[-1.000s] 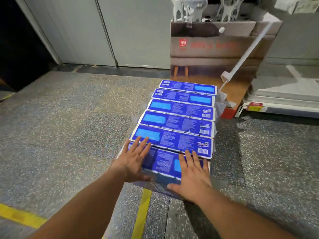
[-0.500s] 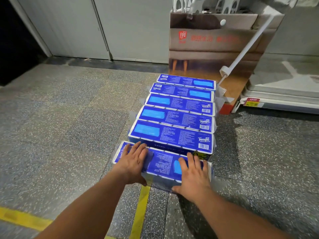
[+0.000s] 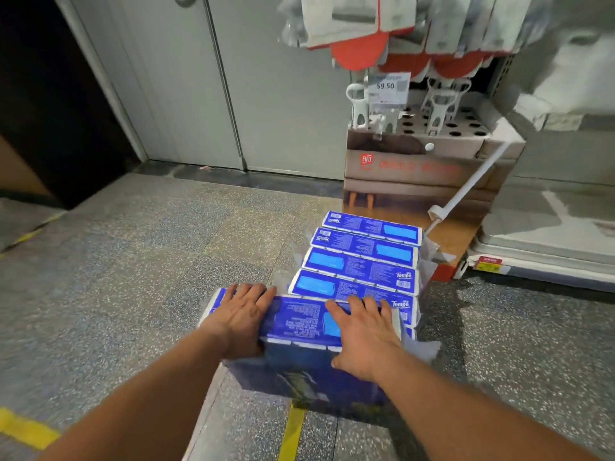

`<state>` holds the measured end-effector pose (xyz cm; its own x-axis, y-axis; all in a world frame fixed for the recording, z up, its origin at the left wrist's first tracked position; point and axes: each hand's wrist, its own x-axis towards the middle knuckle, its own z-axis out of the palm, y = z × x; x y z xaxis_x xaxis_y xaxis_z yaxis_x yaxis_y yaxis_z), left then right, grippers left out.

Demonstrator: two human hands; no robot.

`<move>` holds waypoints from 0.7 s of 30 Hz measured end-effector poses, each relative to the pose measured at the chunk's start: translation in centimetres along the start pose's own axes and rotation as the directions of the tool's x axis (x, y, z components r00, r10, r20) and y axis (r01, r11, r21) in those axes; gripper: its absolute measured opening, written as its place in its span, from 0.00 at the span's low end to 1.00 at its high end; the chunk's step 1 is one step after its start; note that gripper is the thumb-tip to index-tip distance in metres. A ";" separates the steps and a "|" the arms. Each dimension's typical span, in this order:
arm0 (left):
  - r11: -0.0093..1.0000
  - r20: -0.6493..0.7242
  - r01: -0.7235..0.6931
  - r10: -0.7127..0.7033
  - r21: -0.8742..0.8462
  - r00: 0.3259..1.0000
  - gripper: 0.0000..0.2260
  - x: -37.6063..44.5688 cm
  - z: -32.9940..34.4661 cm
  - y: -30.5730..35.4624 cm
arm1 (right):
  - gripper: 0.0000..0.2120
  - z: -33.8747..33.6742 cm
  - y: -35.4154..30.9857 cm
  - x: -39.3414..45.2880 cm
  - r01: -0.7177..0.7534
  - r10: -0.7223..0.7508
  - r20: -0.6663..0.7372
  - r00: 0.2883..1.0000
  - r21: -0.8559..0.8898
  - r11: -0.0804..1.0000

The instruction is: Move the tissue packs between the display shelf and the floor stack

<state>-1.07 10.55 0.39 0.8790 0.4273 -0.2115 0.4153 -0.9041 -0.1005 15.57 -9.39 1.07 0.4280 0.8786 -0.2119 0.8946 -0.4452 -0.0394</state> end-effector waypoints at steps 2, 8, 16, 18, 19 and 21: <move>1.000 -0.036 0.028 -0.028 0.005 0.999 0.50 -1.3 -7.5 -1.7 | 0.49 -7.5 -0.5 -0.3 0.020 -0.020 -0.010 1.000 0.005 1.000; 0.995 -0.107 0.095 -0.095 -0.006 0.990 0.50 -7.5 -31.5 -6.1 | 0.51 -31.4 -2.3 -3.0 0.121 -0.119 -0.121 0.986 0.017 0.992; 0.984 -0.221 0.174 -0.165 0.025 0.961 0.52 -16.1 -58.3 -8.7 | 0.55 -58.1 -3.7 -8.5 0.190 -0.188 -0.256 0.948 -0.015 0.982; 0.982 -0.243 0.184 -0.170 0.035 0.955 0.52 -18.0 -63.3 -8.9 | 0.54 -63.0 -3.8 -9.6 0.207 -0.202 -0.285 0.937 -0.015 0.978; 0.981 -0.252 0.191 -0.175 0.040 0.952 0.52 -18.9 -65.6 -8.9 | 0.53 -65.2 -3.9 -10.2 0.222 -0.217 -0.293 0.931 -0.019 0.975; 0.978 -0.283 0.208 -0.192 0.026 0.940 0.50 -20.5 -69.3 -8.7 | 0.51 -69.0 -3.7 -11.1 0.257 -0.259 -0.324 0.910 -0.049 0.965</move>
<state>-6.50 9.62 72.95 0.8124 0.5751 0.0958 0.5827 -0.7952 -0.1678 16.40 -5.57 70.98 0.1995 0.9707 0.1340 0.9797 -0.1951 -0.0450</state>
